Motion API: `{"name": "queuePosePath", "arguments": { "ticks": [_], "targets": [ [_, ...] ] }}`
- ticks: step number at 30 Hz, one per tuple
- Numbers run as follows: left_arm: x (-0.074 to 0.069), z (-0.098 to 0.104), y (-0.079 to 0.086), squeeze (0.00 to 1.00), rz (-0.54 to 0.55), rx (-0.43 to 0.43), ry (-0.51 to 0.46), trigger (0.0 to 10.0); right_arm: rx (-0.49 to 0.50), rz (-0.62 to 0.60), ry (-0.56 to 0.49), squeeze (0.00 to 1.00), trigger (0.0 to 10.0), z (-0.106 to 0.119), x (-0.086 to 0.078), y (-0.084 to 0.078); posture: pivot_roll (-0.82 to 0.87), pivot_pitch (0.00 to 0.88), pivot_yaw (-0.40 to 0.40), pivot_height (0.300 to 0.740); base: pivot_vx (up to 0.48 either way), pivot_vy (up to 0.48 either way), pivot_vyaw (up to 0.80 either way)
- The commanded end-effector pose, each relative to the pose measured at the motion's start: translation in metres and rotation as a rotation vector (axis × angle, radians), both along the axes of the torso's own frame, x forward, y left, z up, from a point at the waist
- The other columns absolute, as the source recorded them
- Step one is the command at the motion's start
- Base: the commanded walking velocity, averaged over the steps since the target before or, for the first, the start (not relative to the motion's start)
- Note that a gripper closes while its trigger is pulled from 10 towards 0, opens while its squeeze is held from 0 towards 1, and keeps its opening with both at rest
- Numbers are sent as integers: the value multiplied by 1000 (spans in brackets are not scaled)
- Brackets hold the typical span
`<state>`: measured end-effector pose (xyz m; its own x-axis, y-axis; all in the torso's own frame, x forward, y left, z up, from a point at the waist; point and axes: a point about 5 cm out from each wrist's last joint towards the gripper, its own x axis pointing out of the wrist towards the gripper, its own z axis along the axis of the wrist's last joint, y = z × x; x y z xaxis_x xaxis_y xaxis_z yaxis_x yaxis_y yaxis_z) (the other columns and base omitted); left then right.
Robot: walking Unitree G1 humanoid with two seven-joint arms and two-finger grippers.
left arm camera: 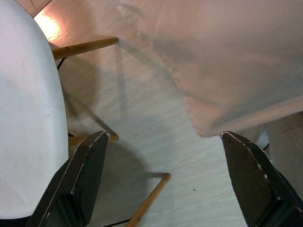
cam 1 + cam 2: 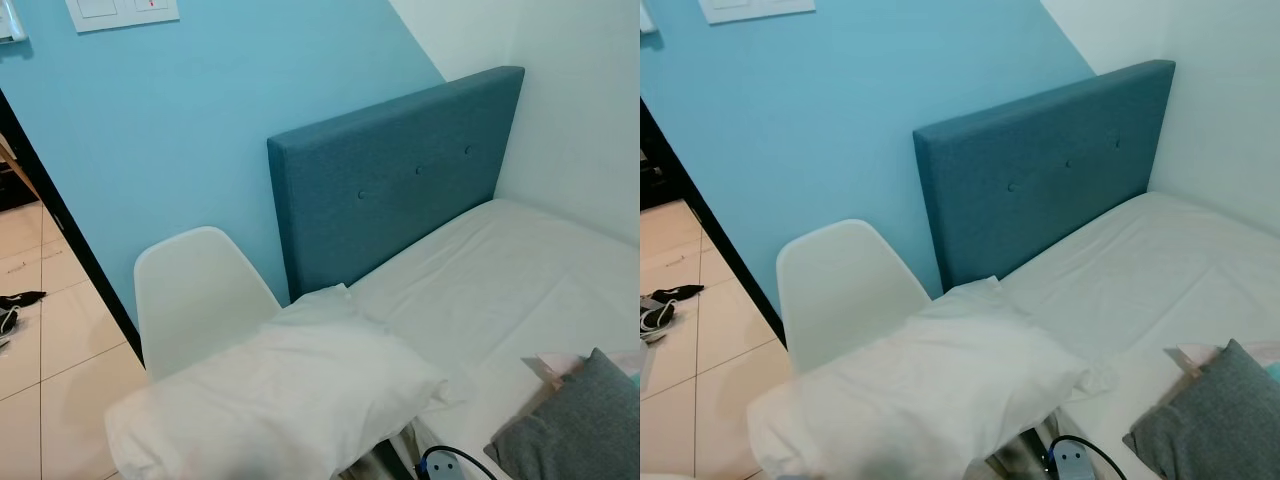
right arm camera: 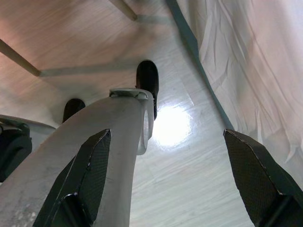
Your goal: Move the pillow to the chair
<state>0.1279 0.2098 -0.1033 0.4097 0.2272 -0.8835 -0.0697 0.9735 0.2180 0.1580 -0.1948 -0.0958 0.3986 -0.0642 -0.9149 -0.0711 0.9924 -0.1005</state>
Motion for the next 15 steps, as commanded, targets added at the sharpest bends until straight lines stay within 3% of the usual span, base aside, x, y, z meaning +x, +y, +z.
{"name": "queuePosePath", "arguments": {
  "ticks": [1, 12, 15],
  "targets": [
    [-3, 0, 4, 0, -1, 10, 12, 10000, 22, 15, 50, 0, 10000, -7, -14, 12, -76, 37, 18, 740, -326, 0, 0],
    [-4, 0, 4, 0, 8, 8, 9, 10000, 20, 19, 48, 0, 10000, -5, -11, 7, -76, 39, 19, 740, 0, 0, 0],
    [-4, -1, 4, 0, 11, 6, 16, 10000, 19, 21, 48, 0, 10000, -5, -11, 7, -76, 41, 19, 740, -347, 0, 0]
  ]
}}
